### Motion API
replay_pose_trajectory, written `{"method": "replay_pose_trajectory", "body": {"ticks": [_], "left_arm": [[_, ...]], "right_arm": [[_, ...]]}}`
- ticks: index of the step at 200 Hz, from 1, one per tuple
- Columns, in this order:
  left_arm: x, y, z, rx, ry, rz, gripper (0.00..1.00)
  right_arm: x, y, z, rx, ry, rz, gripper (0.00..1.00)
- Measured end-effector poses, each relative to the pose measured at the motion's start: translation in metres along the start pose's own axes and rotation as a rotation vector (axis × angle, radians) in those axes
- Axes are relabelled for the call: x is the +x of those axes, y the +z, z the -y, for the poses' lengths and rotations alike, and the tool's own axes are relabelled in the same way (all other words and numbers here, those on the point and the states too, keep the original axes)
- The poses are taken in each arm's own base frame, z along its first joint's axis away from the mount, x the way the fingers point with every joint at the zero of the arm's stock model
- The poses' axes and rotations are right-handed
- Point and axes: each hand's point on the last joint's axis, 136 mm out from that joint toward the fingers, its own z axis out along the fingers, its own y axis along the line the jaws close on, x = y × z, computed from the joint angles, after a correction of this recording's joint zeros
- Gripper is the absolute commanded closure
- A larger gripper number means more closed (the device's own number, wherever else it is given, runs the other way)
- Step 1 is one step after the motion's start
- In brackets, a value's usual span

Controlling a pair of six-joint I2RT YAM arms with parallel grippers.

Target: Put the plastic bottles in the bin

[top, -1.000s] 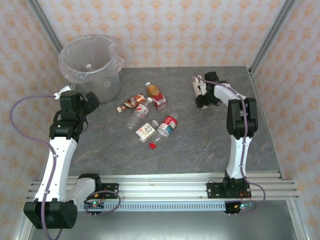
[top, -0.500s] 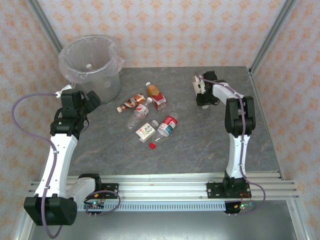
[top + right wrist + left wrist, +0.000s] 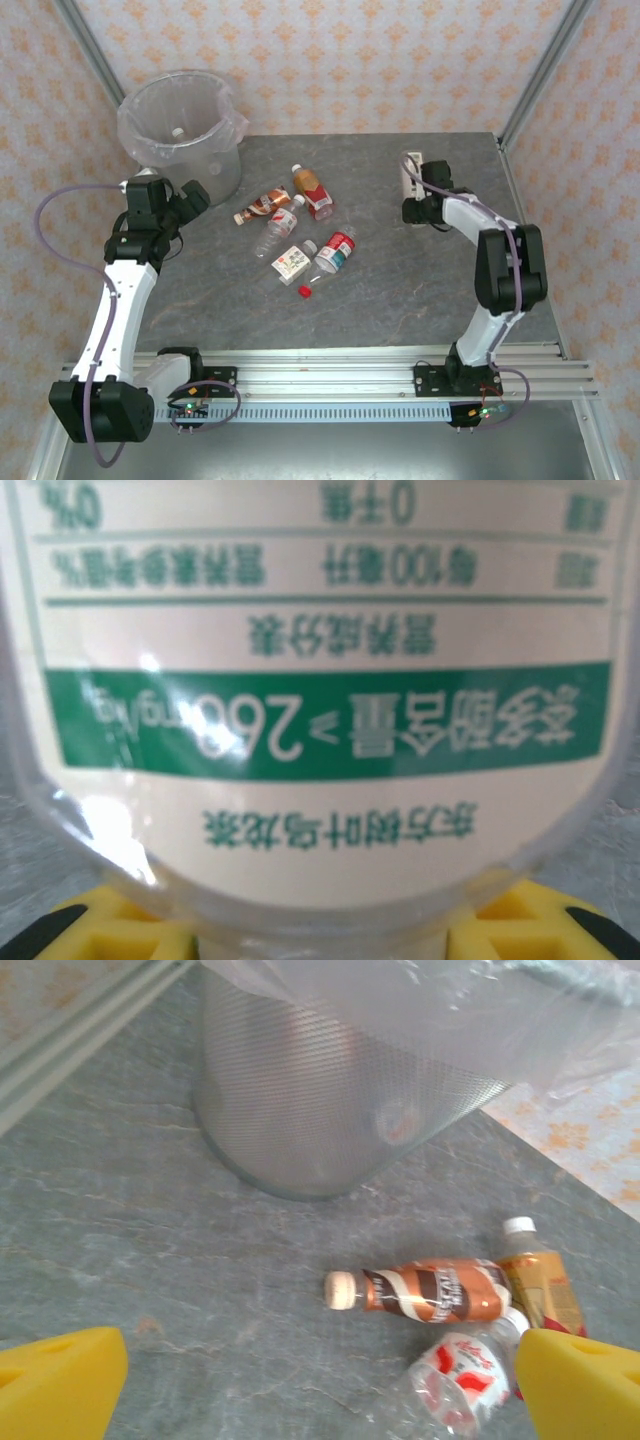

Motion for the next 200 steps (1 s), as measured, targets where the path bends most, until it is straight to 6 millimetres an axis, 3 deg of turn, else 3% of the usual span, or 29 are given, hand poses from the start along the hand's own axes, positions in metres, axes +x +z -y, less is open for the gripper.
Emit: {"method": "replay_pose_trajectory", "body": {"ticks": [34,77,133,200], "left_arm": [[0.004,0.004,0.011,0.066,-0.034,-0.019,0.0],[0.005,0.006,0.018,0.109,-0.044,-0.023,0.0],[0.023,0.012,0.029,0.152,-0.059,-0.059,0.0],[0.054,0.017,0.074,0.254,-0.023,-0.126,0.0]], "right_arm": [[0.011,-0.016,-0.011,-0.01,0.018,0.058,1.0],[0.03,-0.023,-0.04,-0.122,0.058,0.093,1.0],[0.015,-0.038,-0.09,-0.321,0.075,0.211,1.0],[0.011,-0.058,-0.148,-0.464,-0.028,0.266,1.0]]}}
